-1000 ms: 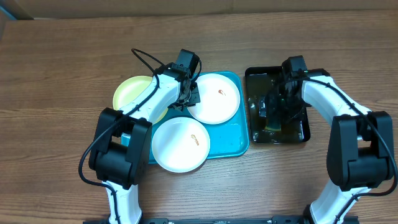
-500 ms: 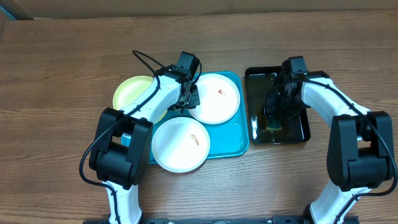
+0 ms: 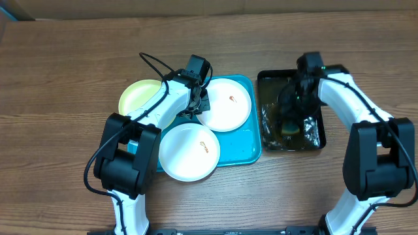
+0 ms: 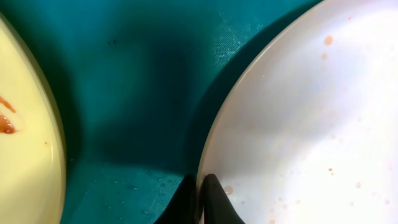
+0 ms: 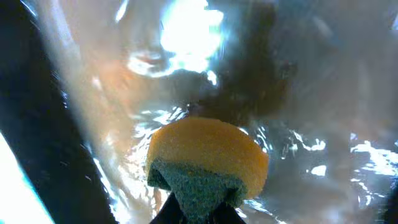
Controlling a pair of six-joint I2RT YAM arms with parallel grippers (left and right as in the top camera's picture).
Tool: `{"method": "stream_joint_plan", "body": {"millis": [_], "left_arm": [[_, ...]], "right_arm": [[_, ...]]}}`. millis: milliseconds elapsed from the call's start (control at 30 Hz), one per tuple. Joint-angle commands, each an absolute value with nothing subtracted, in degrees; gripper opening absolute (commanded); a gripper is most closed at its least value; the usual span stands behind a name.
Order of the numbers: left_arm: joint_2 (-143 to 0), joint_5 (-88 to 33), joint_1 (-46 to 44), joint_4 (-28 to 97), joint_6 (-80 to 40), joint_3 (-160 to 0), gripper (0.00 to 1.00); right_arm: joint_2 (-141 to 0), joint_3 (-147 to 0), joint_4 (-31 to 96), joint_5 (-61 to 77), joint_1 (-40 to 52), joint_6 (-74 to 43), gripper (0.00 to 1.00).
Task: Clean dirty plates on tray and stack at the side
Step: 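Grasp the green sponge with the right gripper and lift it, then carry the sponge with the right gripper onto the white plate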
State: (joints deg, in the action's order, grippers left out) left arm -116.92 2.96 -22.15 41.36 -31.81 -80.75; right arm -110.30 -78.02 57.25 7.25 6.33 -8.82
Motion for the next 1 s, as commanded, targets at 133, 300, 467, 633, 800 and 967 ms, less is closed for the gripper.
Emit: {"method": "stream_joint_plan", "body": {"millis": [133,300,467,633,800,967], "left_arm": [[-117.7,5.5,-22.4,39.2,-30.7,-80.4,0.07],[-117.7,5.5,-22.4,39.0,-30.2,-80.4,0.25],[-117.7,5.5,-22.4,39.0,-30.2,-80.4,0.14],[-117.7,5.5,-22.4,38.9,-30.2,-80.4,0.04],[-117.7,5.5,-22.4,38.9,-30.2,-80.4,0.04],[-117.7,5.5,-22.4,39.6,-30.2,-80.4,0.04]], "right_arm": [[-106.4,-80.0,58.4,0.9,7.1,-9.0,0.04],[-106.4,-80.4,57.6,-0.4,8.4,-9.0,0.04],[-106.4,-81.1,57.6,-4.1,10.7,-9.0,0.04],[-106.4,-81.1,56.9,-11.7,13.9,-9.0,0.04],[-106.4,-81.1,55.3,-13.4,17.0,-9.0,0.04],[-106.4,-81.1,55.3,-13.0,17.5,-9.0,0.04]]}}
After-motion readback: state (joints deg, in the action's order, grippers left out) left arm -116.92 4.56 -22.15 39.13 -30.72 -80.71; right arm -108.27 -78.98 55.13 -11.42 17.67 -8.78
